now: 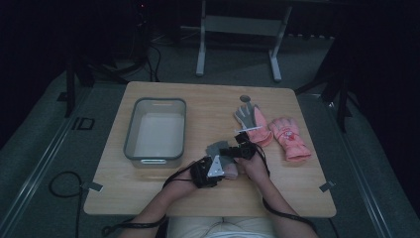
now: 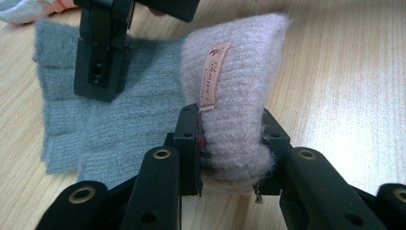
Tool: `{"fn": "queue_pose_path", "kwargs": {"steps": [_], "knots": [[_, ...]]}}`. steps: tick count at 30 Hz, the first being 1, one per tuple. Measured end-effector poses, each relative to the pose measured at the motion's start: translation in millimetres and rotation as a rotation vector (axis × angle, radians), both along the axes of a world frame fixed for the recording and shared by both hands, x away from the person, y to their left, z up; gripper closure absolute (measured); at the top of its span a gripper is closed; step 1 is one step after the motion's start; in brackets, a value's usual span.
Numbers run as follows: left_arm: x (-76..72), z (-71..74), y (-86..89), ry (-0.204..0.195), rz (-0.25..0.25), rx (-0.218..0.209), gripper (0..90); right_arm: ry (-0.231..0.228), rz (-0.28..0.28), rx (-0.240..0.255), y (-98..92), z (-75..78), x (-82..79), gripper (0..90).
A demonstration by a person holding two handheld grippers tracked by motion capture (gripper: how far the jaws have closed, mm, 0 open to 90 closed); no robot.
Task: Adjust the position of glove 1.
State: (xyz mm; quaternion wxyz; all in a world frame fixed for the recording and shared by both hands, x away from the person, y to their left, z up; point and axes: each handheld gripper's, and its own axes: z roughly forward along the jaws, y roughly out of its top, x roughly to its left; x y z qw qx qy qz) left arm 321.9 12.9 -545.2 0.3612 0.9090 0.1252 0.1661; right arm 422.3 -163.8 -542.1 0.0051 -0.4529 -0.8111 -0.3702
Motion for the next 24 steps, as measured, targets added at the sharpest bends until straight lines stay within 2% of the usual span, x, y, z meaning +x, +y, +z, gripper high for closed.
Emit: {"fn": "queue_pose_path", "kwargs": {"steps": [2,3,5,8,16,20,22,23,24], "knots": [[-0.6,1.5,2.3,-0.004,-0.006,-0.006,68.2,-0.014,0.018,-0.010,2.2,7.0,-1.4,73.3],[-1.1,1.9,3.5,-0.014,-0.008,-0.008,68.1,-0.019,0.024,0.001,2.4,11.2,-2.2,73.3],[-1.8,5.3,8.0,-0.008,-0.003,-0.031,68.2,-0.041,0.037,0.025,3.3,20.8,-5.3,73.3],[-4.0,19.1,12.6,-0.006,-0.002,-0.054,68.3,-0.072,0.048,0.026,5.4,32.3,-9.5,73.3],[-7.1,61.4,20.4,-0.023,0.000,-0.029,68.3,-0.113,0.050,0.074,6.0,62.0,-14.0,73.5],[-1.5,78.2,30.0,-0.004,-0.001,-0.035,68.5,-0.128,0.059,0.087,11.9,76.0,-12.2,73.6],[-0.2,81.9,32.3,-0.006,-0.001,-0.030,68.7,-0.128,0.061,0.092,13.0,78.4,-11.3,73.5],[2.7,92.3,39.5,-0.020,-0.008,-0.010,68.7,-0.127,0.062,0.103,14.7,81.3,-9.7,73.6],[2.7,92.3,39.5,-0.020,-0.008,-0.010,69.0,-0.127,0.062,0.103,14.7,81.3,-9.7,73.6]]}}
